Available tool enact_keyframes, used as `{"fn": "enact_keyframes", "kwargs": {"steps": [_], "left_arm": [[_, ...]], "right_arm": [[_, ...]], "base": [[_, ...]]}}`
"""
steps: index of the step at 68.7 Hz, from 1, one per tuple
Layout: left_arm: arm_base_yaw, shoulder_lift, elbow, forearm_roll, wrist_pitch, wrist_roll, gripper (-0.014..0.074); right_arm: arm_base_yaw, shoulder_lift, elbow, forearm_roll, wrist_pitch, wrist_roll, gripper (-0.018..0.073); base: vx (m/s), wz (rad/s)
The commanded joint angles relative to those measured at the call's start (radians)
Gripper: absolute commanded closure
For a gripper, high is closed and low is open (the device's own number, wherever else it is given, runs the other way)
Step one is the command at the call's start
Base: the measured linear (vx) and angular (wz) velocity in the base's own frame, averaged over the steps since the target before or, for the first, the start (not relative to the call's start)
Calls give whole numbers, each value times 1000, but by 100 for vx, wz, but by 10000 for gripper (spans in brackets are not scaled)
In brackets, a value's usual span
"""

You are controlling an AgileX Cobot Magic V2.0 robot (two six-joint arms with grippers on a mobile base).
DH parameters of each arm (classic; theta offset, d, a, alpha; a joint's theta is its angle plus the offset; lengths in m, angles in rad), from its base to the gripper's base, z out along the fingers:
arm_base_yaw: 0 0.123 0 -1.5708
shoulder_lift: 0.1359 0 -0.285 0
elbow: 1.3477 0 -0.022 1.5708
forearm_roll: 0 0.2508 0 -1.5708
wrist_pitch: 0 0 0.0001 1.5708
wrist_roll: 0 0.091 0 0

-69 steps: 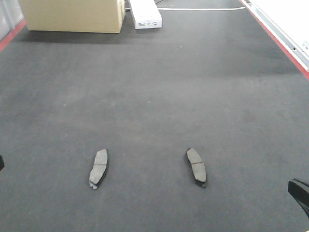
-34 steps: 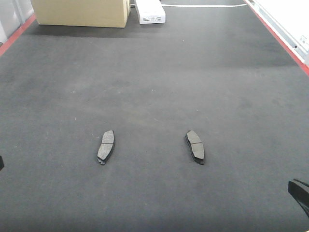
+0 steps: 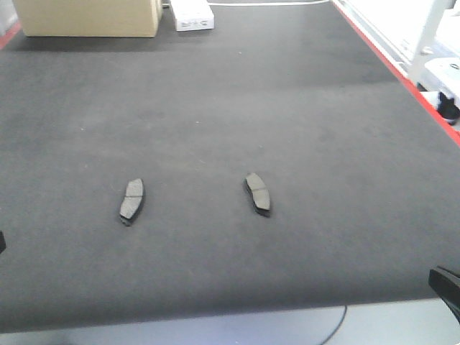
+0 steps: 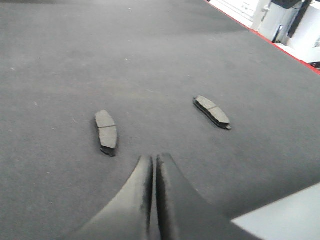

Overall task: Move and align brake pads A on conveyor
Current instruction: 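Back the base away from the conveyor and turn toward the hall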

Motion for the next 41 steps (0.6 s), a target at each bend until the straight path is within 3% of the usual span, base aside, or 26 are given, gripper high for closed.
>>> {"fn": "enact_keyframes", "kwargs": {"steps": [1, 41], "left_arm": [[-4, 5, -29, 4, -71, -8, 603], [-4, 5, -29, 4, -71, -8, 603]], "right_arm": [[-4, 9, -27, -10, -68, -7, 569], [-4, 9, -27, -10, -67, -7, 569]], "base": [[-13, -13], [-15, -5]]}}
